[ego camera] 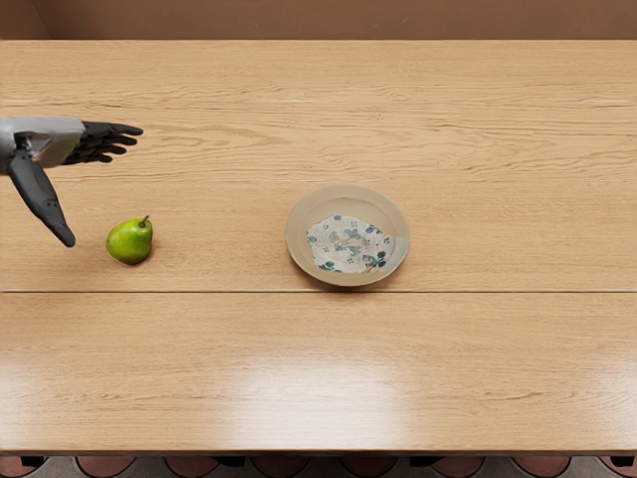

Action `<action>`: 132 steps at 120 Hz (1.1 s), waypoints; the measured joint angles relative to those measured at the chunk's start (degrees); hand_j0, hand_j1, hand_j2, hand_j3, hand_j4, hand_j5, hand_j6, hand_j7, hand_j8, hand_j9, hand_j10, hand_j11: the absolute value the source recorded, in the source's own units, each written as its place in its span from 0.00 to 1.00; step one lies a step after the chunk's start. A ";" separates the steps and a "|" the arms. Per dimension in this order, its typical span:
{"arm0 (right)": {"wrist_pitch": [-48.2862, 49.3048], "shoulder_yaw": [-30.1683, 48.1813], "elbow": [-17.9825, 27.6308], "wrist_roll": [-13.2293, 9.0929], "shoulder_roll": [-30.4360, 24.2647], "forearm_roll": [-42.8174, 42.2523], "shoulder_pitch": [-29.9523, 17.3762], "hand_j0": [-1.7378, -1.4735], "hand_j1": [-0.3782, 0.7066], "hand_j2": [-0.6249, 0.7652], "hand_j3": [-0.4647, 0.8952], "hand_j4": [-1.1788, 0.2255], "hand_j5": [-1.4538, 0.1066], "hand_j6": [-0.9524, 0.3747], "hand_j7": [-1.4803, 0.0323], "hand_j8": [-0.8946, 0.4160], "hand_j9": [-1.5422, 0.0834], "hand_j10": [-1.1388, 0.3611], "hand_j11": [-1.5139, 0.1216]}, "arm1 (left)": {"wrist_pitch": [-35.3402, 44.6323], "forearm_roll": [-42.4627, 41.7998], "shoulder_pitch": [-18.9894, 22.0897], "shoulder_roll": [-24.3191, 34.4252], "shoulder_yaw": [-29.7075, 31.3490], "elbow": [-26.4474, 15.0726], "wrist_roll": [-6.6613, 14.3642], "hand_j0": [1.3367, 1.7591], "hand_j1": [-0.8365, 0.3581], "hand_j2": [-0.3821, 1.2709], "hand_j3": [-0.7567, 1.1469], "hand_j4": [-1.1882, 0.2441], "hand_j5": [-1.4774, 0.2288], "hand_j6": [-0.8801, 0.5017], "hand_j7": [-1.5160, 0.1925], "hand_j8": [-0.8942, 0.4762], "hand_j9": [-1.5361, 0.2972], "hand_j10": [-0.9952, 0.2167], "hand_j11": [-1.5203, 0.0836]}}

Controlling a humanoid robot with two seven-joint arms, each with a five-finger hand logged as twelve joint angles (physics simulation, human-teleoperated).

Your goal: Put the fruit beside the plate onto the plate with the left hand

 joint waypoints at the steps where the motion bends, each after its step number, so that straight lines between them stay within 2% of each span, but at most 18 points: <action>1: 0.00 0.00 0.00 0.00 0.00 0.00 0.01 0.30 0.05 0.45 0.34 0.82 0.91 0.70 0.96 0.66 0.93 0.74 0.91 | 0.00 0.00 0.00 0.02 0.00 0.00 0.01 0.76 0.99 0.23 0.40 0.83 0.87 0.63 0.89 0.65 0.84 0.82 0.95; 18: 0.01 -0.01 0.00 0.03 0.00 0.02 0.06 0.30 0.05 0.45 0.34 0.82 0.91 0.70 0.96 0.66 0.93 0.74 0.91 | 0.00 -0.07 -0.50 -1.31 0.04 -0.25 0.64 0.76 0.99 0.23 0.40 0.83 0.87 0.63 0.89 0.65 0.84 0.82 0.95; 22: 0.02 -0.03 0.00 0.01 0.00 0.01 0.06 0.30 0.05 0.45 0.34 0.82 0.91 0.70 0.96 0.66 0.93 0.74 0.91 | 0.00 -0.08 -0.76 -1.64 0.05 -0.37 1.48 0.76 0.99 0.23 0.40 0.83 0.87 0.63 0.89 0.65 0.84 0.82 0.95; 27: 0.01 -0.05 0.00 0.01 0.00 0.00 0.07 0.30 0.05 0.45 0.34 0.82 0.91 0.70 0.96 0.66 0.93 0.74 0.91 | 0.00 -0.09 -0.94 -2.15 0.06 -0.47 3.62 0.76 0.99 0.23 0.40 0.83 0.87 0.63 0.89 0.65 0.84 0.82 0.95; 31: 0.03 -0.06 0.00 0.00 0.00 -0.01 0.09 0.30 0.05 0.45 0.34 0.82 0.91 0.70 0.96 0.66 0.93 0.74 0.91 | 0.00 -0.08 -1.62 -3.15 0.04 -0.56 6.51 0.76 0.99 0.23 0.40 0.83 0.87 0.63 0.89 0.65 0.84 0.82 0.95; 40: 0.04 -0.11 0.04 -0.01 0.00 -0.02 0.12 0.30 0.05 0.45 0.34 0.82 0.91 0.70 0.96 0.66 0.93 0.74 0.91 | -0.01 -0.14 -3.71 -5.49 -0.05 -1.33 15.16 0.76 0.99 0.23 0.40 0.83 0.87 0.63 0.89 0.65 0.84 0.82 0.95; 51: 0.01 -0.15 0.07 -0.01 0.00 -0.03 0.14 0.30 0.05 0.45 0.34 0.82 0.91 0.70 0.96 0.66 0.93 0.74 0.91 | -0.01 0.00 -6.75 -6.46 -0.09 -2.26 24.64 0.76 0.99 0.23 0.40 0.83 0.87 0.63 0.89 0.65 0.84 0.82 0.95; 57: 0.02 -0.16 0.07 -0.01 0.00 -0.03 0.15 0.30 0.05 0.45 0.34 0.82 0.91 0.70 0.96 0.66 0.93 0.74 0.91 | -0.01 0.12 -8.07 -6.63 -0.11 -3.16 28.18 0.76 0.99 0.23 0.40 0.83 0.87 0.63 0.89 0.65 0.84 0.82 0.95; 64: 0.03 -0.17 0.08 -0.01 0.00 -0.05 0.15 0.30 0.05 0.45 0.34 0.82 0.91 0.70 0.96 0.66 0.93 0.74 0.91 | -0.01 2.28 -8.79 -7.84 -0.12 -4.47 30.65 0.76 0.99 0.23 0.40 0.83 0.87 0.63 0.89 0.65 0.84 0.82 0.95; 73: 0.03 -0.17 0.08 -0.01 0.00 -0.09 0.15 0.30 0.05 0.45 0.34 0.82 0.91 0.70 0.96 0.66 0.93 0.74 0.91 | 0.06 8.26 -8.47 -9.67 0.05 -7.79 32.34 0.76 0.99 0.23 0.40 0.83 0.87 0.63 0.89 0.65 0.84 0.82 0.95; 85: 0.02 -0.17 0.05 -0.01 0.00 -0.11 0.17 0.30 0.05 0.45 0.34 0.82 0.91 0.70 0.96 0.66 0.93 0.74 0.91 | 2.39 16.19 -6.09 -12.19 0.27 -10.42 33.32 0.76 0.99 0.23 0.40 0.83 0.87 0.63 0.89 0.65 0.84 0.82 0.95; 100: 0.01 -0.17 0.01 -0.01 0.00 -0.12 0.38 0.30 0.05 0.45 0.34 0.82 0.91 0.70 0.96 0.66 0.93 0.74 0.91 | 6.69 20.97 -4.82 -15.83 0.40 -11.81 33.75 0.76 0.99 0.23 0.40 0.83 0.87 0.63 0.89 0.65 0.84 0.82 0.95; 111: 0.00 -0.17 0.00 -0.01 0.00 -0.12 0.46 0.30 0.05 0.45 0.34 0.82 0.91 0.70 0.96 0.66 0.93 0.74 0.91 | 11.17 26.36 -0.64 -16.12 0.44 -13.02 33.86 0.76 0.99 0.23 0.40 0.83 0.87 0.63 0.89 0.65 0.84 0.82 0.95; 132: 0.00 -0.17 0.00 -0.01 0.00 -0.12 0.50 0.30 0.05 0.45 0.34 0.82 0.91 0.70 0.96 0.66 0.93 0.74 0.91 | 15.26 31.11 1.74 -16.64 0.46 -14.52 33.92 0.76 0.99 0.23 0.40 0.83 0.87 0.63 0.89 0.65 0.84 0.82 0.95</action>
